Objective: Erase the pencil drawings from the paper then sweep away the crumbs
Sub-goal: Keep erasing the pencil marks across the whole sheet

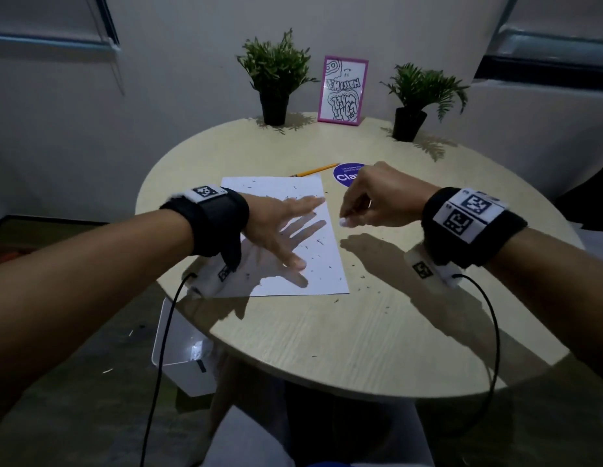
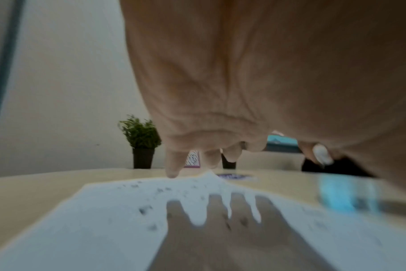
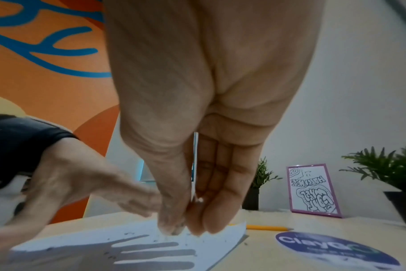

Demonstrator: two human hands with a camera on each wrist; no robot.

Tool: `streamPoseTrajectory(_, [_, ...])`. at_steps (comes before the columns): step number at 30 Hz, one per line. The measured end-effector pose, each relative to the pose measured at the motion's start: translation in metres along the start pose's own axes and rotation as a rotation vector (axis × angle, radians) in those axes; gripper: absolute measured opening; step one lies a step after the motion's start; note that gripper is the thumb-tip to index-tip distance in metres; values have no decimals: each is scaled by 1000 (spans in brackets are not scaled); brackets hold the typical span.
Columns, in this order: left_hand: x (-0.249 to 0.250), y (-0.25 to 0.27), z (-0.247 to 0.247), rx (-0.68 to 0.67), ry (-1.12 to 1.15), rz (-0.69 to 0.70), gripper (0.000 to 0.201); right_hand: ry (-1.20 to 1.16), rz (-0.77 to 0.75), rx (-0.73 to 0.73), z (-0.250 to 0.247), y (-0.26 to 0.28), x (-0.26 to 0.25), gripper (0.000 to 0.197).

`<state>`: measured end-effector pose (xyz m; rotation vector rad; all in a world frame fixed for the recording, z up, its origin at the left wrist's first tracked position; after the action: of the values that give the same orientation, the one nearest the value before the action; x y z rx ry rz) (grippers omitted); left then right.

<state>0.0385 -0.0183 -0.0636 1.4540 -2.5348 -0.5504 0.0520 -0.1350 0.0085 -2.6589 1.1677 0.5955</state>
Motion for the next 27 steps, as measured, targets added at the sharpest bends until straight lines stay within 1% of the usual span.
streamPoseTrajectory(2, [-23, 14, -32, 175, 17, -52, 123, -27, -2, 34, -10, -1, 1, 11])
streamPoseTrajectory(3, [-35, 24, -49, 271, 38, -83, 116, -51, -8, 61, -16, -1, 0, 10])
streamPoseTrajectory(4, [-48, 34, -65, 370, 92, -114, 103, -68, -17, 93, -22, -2, -2, 10])
streamPoseTrajectory(5, [-61, 44, -80, 475, 169, -139, 82, -80, -29, 125, -28, -4, -4, 9])
streamPoseTrajectory(7, [-81, 61, -99, 655, 300, -195, 36, -108, -36, 162, -36, -9, -5, 10])
streamPoseTrajectory(8, [-87, 64, -102, 697, 332, -215, 22, -122, -34, 162, -35, -12, -6, 10])
streamPoseTrajectory(9, [-89, 63, -100, 696, 354, -218, 15, -125, -28, 147, -30, -15, -6, 11])
streamPoseTrajectory(11, [-85, 53, -85, 613, 356, -198, 10, -102, -14, 78, -13, -21, -5, 9])
streamPoseTrajectory(13, [-79, 41, -65, 510, 296, -190, 21, -70, 6, -15, 10, -25, -1, 7])
streamPoseTrajectory(14, [-79, 36, -55, 459, 250, -211, 26, -57, 18, -50, 20, -27, 3, 7])
streamPoseTrajectory(15, [-83, 32, -46, 423, 194, -252, 25, -48, 30, -65, 25, -28, 8, 7])
streamPoseTrajectory(16, [-87, 30, -40, 393, 137, -307, 28, -45, 44, -64, 27, -28, 14, 6])
streamPoseTrajectory(18, [-103, 25, -25, 310, 79, -431, 61, -50, 86, -46, 23, -30, 27, 4])
streamPoseTrajectory(19, [-110, 24, -18, 260, 65, -484, 73, -50, 118, -45, 22, -31, 34, 4])
streamPoseTrajectory(20, [-115, 23, -14, 214, 40, -522, 81, -47, 152, -56, 22, -31, 42, 4])
streamPoseTrajectory(21, [-120, 22, -9, 164, 17, -555, 81, -36, 190, -75, 24, -31, 50, 4])
streamPoseTrajectory(23, [-128, 19, 0, 86, 4, -599, 71, -4, 252, -99, 26, -30, 62, 7])
streamPoseTrajectory(25, [-132, 18, 6, 49, 33, -625, 65, 32, 285, -92, 24, -31, 65, 13])
streamPoseTrajectory(27, [-133, 18, 7, 37, 52, -665, 64, 56, 279, -52, 19, -35, 61, 18])
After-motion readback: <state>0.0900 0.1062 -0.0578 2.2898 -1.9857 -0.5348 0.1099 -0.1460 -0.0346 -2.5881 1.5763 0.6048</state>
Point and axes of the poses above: each hand's wrist, its own y-axis away from the middle knuckle, its own z-axis out of the palm, x = y × z, the point moved 10 cm from there along -y, towards the middle knuckle, and after that the axes turned 15 degrees about -y, right-handed, at the moved point
